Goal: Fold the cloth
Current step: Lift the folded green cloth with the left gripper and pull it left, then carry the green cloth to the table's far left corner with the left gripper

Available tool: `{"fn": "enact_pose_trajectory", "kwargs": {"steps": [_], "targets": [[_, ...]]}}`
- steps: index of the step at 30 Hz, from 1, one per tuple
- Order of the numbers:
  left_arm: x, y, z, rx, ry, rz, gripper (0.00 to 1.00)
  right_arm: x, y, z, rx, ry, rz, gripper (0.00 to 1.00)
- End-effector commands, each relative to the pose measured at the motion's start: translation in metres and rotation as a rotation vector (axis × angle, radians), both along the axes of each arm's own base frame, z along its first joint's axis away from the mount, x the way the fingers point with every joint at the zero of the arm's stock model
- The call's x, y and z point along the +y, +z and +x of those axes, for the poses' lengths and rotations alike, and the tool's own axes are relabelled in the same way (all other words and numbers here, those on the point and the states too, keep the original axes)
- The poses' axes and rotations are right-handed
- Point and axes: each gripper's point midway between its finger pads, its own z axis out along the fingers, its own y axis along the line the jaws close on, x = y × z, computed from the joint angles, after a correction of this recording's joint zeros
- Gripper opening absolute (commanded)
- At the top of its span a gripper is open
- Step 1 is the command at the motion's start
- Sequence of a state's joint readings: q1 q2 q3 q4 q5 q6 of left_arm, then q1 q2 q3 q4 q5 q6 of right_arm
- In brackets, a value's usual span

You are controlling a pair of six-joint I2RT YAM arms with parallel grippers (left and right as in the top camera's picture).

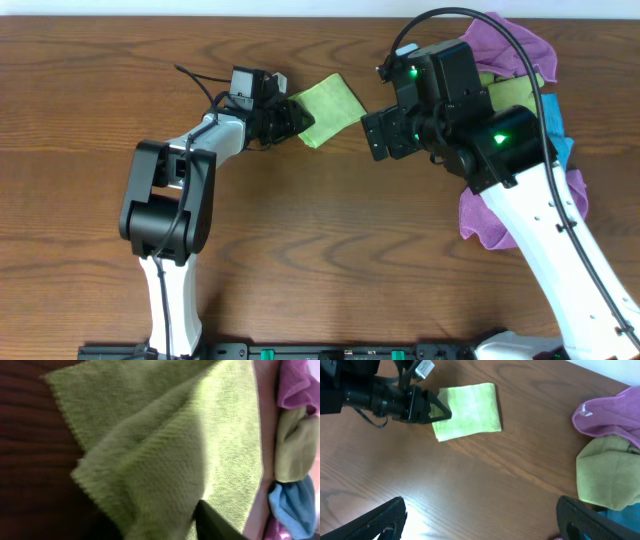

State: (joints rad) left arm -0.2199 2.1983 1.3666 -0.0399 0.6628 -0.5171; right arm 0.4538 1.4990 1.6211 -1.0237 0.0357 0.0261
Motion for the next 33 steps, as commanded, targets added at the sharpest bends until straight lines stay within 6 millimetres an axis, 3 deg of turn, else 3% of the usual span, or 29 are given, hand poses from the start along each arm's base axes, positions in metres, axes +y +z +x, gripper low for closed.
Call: {"fn": "enact_pose_trajectory", "kwargs": {"steps": [1,5,9,13,21,26,29,33], "targets": [[0.012,-0.061,-0.022,0.142,0.038,0.078,0.31,-0.002,-0.002,0.0,0.014,-0.011,0.009,0.95],[0.013,-0.063,-0.023,0.147,0.037,0.077,0.06,-0.002,-0.002,0.001,0.014,-0.012,0.008,0.95],[0.014,-0.058,-0.023,0.144,0.015,0.036,0.05,-0.002,-0.001,0.001,0.012,-0.013,0.009,0.95],[0.021,-0.038,-0.003,0.109,0.025,-0.025,0.06,-0.002,-0.001,0.001,0.012,-0.013,0.009,0.95],[0.041,0.064,0.089,-0.12,0.111,-0.126,0.06,-0.002,-0.001,0.001,0.012,-0.013,0.009,0.94],[0.078,0.122,0.132,-0.265,0.199,-0.123,0.06,-0.002,-0.001,0.001,0.012,-0.013,0.009,0.93],[0.111,0.137,0.146,-0.302,0.266,-0.104,0.06,-0.004,-0.001,0.002,0.008,-0.019,0.003,0.92],[0.163,0.135,0.153,-0.3,0.368,-0.068,0.06,-0.006,-0.001,0.003,0.003,-0.029,-0.009,0.92]]}}
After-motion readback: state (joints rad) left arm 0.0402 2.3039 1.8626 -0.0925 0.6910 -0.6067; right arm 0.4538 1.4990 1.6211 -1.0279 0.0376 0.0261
